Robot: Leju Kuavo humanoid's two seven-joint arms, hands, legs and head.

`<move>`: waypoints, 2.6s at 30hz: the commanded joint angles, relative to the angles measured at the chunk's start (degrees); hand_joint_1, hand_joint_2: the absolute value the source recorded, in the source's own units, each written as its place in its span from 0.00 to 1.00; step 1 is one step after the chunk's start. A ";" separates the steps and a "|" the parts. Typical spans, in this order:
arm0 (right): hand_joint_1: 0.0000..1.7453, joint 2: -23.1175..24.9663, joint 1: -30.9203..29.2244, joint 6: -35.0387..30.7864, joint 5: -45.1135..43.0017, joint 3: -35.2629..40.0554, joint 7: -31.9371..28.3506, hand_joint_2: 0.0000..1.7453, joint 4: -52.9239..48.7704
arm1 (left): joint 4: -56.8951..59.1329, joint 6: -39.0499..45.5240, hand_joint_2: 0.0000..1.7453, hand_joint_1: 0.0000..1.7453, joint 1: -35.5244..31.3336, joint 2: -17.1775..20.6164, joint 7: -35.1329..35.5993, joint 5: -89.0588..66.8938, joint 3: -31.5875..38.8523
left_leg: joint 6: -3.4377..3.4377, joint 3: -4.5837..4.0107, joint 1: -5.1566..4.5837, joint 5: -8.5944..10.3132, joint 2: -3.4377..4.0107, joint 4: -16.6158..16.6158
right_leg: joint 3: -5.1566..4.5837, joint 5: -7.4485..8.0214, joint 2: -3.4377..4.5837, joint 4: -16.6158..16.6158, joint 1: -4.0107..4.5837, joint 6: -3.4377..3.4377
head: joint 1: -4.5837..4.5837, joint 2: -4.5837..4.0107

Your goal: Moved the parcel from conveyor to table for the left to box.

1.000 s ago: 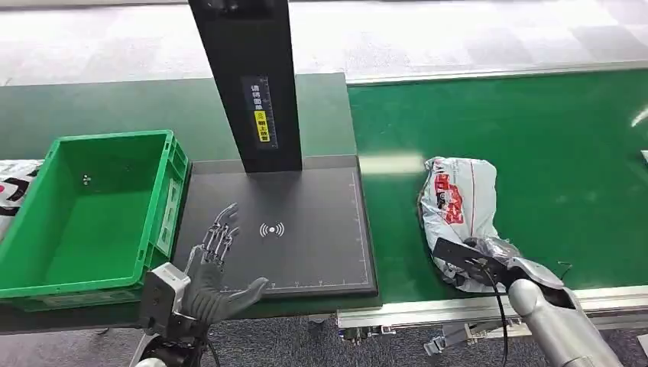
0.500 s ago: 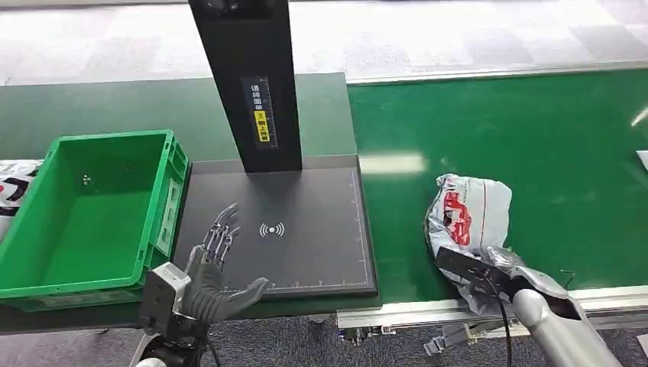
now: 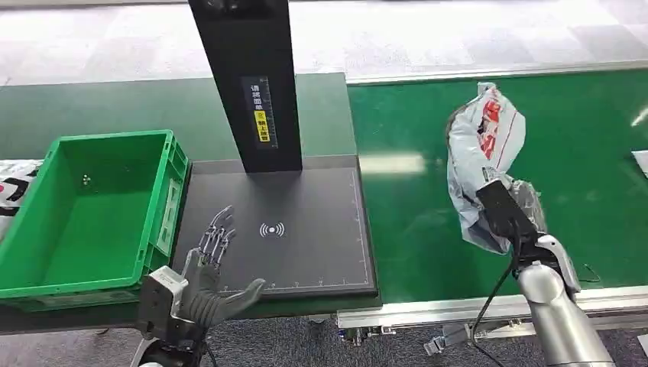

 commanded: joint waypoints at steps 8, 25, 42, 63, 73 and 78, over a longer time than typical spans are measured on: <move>1.00 12.33 -11.85 3.62 -10.51 13.46 -5.69 1.00 -3.02 | 5.02 1.10 1.00 0.00 -2.92 0.33 -1.60 0.02 -0.94 | -0.12 0.33 0.07 -0.04 0.55 -0.13 | 0.11 0.13 0.60 -0.11 0.09 -0.19 | 0.00 0.00; 1.00 14.45 -18.17 21.57 -27.78 43.35 1.80 1.00 5.68 | 7.33 3.26 1.00 0.00 -6.44 1.69 -1.40 1.25 -2.90 | -0.09 0.25 0.10 0.02 0.32 -0.13 | 0.13 0.09 0.37 -0.08 0.09 -0.13 | 0.00 0.00; 1.00 12.59 -20.20 16.02 -27.95 46.31 4.13 1.00 18.54 | 5.47 4.76 1.00 0.00 -3.94 1.93 -0.07 1.28 -4.60 | -0.11 0.36 0.15 0.06 0.20 -0.20 | 0.29 0.12 0.28 -0.22 0.14 -0.19 | 0.00 0.00; 0.00 8.80 -21.04 18.14 -38.60 36.17 -0.77 1.00 7.86 | 7.66 5.67 1.00 0.00 -4.50 2.15 -1.38 1.40 -5.21 | -0.09 0.22 0.11 0.00 -0.01 -0.06 | 0.22 0.00 0.06 -0.11 0.11 -0.15 | 0.00 0.00; 0.00 10.08 -10.76 16.29 -40.91 27.41 -5.88 1.00 -6.84 | 7.35 4.73 1.00 0.00 -3.51 2.24 -2.04 0.52 -6.09 | -0.11 0.23 0.12 0.03 -0.16 -0.12 | 0.24 -0.03 -0.10 -0.15 0.12 -0.14 | 0.00 0.00; 0.00 11.83 -6.54 17.46 -41.71 23.17 -8.07 1.00 -10.34 | 8.43 3.79 1.00 0.00 -4.31 2.37 -0.84 -3.44 -8.78 | -0.10 0.26 0.13 0.02 -0.09 -0.13 | 0.27 -0.01 -0.02 -0.17 0.12 -0.14 | 0.00 0.00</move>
